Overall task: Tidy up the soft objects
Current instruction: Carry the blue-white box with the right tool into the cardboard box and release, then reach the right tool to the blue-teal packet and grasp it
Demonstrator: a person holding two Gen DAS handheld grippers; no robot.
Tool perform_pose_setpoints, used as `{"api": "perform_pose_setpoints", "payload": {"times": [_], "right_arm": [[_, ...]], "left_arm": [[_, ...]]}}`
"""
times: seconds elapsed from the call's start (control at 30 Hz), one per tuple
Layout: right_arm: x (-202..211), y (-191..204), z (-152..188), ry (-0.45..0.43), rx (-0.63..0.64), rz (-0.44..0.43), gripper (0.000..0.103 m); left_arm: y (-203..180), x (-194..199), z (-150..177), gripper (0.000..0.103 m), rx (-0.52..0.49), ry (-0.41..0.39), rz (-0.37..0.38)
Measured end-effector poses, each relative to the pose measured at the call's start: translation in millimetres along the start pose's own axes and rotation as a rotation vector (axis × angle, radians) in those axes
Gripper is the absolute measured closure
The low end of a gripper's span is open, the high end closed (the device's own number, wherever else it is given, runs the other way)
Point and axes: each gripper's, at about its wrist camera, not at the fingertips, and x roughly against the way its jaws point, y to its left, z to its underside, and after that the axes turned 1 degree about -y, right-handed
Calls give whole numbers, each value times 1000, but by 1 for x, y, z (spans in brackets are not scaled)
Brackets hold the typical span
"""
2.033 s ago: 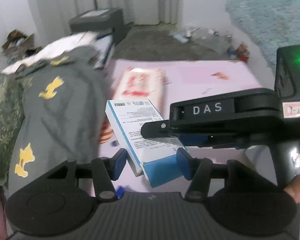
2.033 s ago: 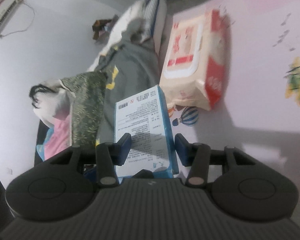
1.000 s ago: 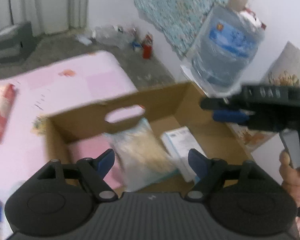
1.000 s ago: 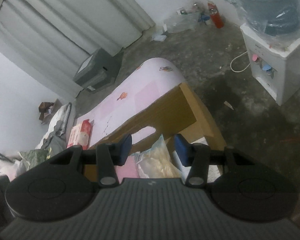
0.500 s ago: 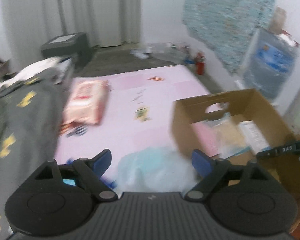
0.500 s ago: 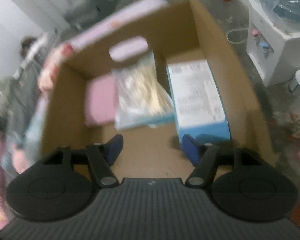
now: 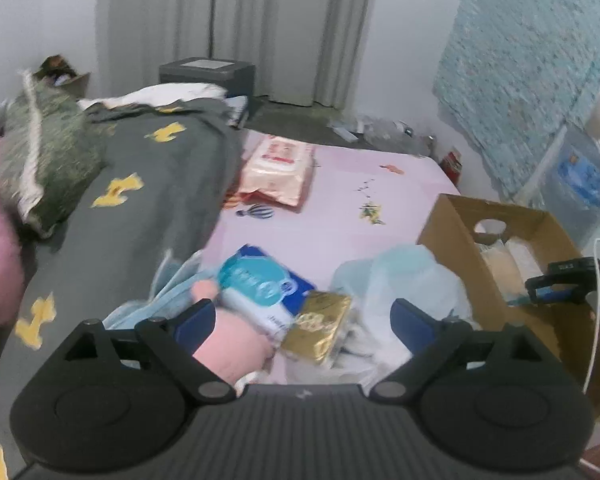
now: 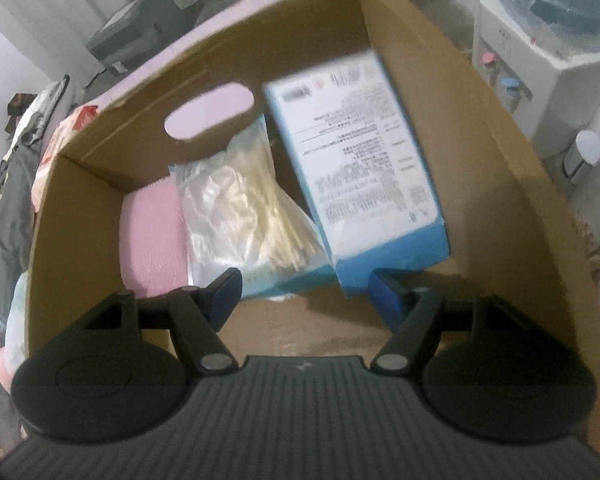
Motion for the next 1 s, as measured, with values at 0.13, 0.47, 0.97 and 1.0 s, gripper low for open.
{"api": "perform_pose_setpoints", "payload": {"times": [0.13,0.47,0.97,1.0], "right_arm": [[12,5,-2,-47,11,3,33],[76,22,18,-176,21,-114,27],[65,194,46,86,128,-646,24],[61,208,46,114,137,-665,24]], "left_arm": [[22,9,16,8,65,-8,14],[45,36,52,8,63,-108,-82],[32,16,63,18,31,-106,-29],[31,13,61,21,29,-106,-22]]}}
